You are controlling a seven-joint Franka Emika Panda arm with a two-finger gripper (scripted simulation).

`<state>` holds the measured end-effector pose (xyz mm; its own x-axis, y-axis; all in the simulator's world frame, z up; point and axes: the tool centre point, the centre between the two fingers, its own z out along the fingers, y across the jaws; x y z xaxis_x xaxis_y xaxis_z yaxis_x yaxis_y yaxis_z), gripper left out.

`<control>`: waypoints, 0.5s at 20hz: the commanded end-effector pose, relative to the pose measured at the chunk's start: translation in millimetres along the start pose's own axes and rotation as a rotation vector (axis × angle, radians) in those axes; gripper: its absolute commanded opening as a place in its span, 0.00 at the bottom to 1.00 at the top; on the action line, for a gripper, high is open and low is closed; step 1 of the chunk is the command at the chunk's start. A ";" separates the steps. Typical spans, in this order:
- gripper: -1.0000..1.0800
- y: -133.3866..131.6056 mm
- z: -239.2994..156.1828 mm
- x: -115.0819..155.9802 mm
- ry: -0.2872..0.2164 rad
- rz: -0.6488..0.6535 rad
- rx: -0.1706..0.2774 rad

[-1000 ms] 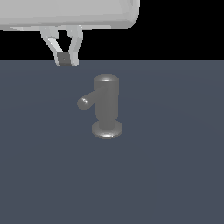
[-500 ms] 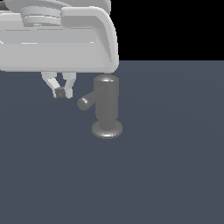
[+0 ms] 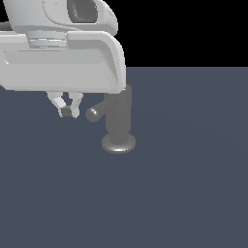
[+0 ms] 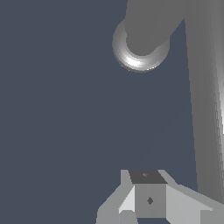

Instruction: Turn on the faucet by rotating a designated handle.

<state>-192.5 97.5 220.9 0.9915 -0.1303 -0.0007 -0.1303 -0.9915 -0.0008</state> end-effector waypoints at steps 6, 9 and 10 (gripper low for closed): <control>0.00 14.5 0.2 2.6 0.001 0.000 0.000; 0.00 29.2 0.2 5.1 0.001 0.000 0.000; 0.00 34.1 0.2 5.9 0.001 0.000 0.000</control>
<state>-192.6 75.8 220.7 0.9930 -0.1177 -0.0007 -0.1177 -0.9930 0.0002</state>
